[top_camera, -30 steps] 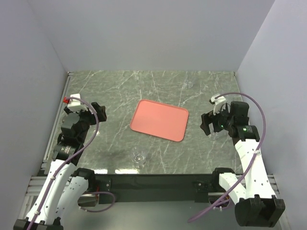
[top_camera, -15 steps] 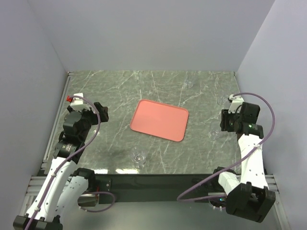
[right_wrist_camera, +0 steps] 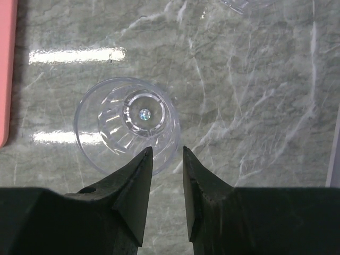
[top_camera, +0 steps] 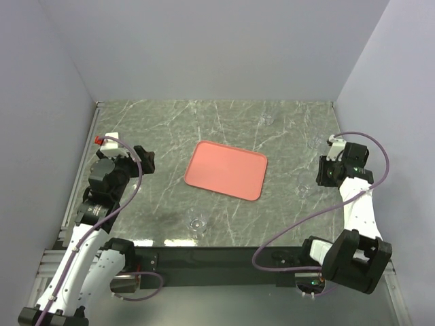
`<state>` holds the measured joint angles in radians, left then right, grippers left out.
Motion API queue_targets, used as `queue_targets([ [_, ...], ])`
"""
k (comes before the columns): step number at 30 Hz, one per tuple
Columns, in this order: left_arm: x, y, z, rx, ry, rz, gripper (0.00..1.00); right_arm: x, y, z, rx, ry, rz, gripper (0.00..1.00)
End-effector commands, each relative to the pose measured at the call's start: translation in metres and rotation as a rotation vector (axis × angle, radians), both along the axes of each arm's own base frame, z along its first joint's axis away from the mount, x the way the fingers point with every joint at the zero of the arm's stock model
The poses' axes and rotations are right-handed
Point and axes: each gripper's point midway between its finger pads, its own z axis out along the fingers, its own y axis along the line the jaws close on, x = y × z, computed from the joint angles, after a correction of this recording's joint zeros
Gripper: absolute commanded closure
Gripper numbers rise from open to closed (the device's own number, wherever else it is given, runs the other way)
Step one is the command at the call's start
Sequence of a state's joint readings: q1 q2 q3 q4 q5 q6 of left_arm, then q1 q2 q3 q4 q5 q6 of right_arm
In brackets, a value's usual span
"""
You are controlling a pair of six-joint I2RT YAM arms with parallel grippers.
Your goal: Place the glasses into the tray
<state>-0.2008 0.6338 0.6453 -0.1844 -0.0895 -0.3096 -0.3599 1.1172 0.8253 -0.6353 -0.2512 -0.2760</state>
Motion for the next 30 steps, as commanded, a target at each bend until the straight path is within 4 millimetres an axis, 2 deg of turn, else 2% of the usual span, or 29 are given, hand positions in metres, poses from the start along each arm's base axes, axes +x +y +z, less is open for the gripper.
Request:
queue_targets([
  [1, -0.001, -0.007, 0.027, -0.027, -0.079, -0.033, 0.0, 0.008, -0.008, -0.002, -0.011, -0.01, -0.024, 0.64],
  [11, -0.001, -0.007, 0.027, -0.026, -0.082, -0.036, 0.01, 0.011, -0.01, -0.019, 0.011, 0.055, -0.015, 0.69],
  [17, -0.001, -0.008, 0.026, -0.026, -0.079, -0.041, 0.01, 0.014, -0.009, -0.025, 0.024, 0.073, -0.01, 0.82],
  [20, -0.001, -0.009, 0.025, -0.026, -0.078, -0.043, 0.01, 0.014, -0.008, -0.027, 0.03, 0.077, 0.002, 0.91],
  [21, -0.001, -0.009, 0.026, -0.026, -0.079, -0.043, 0.01, 0.014, -0.007, -0.025, 0.029, 0.071, 0.01, 0.97],
  [23, -0.001, -0.008, 0.025, -0.026, -0.078, -0.041, 0.01, 0.013, -0.002, -0.022, 0.046, 0.055, 0.039, 0.99],
  [30, 0.0, -0.011, 0.025, -0.027, -0.074, -0.056, 0.01, 0.011, 0.028, 0.015, 0.071, -0.068, 0.267, 1.0],
])
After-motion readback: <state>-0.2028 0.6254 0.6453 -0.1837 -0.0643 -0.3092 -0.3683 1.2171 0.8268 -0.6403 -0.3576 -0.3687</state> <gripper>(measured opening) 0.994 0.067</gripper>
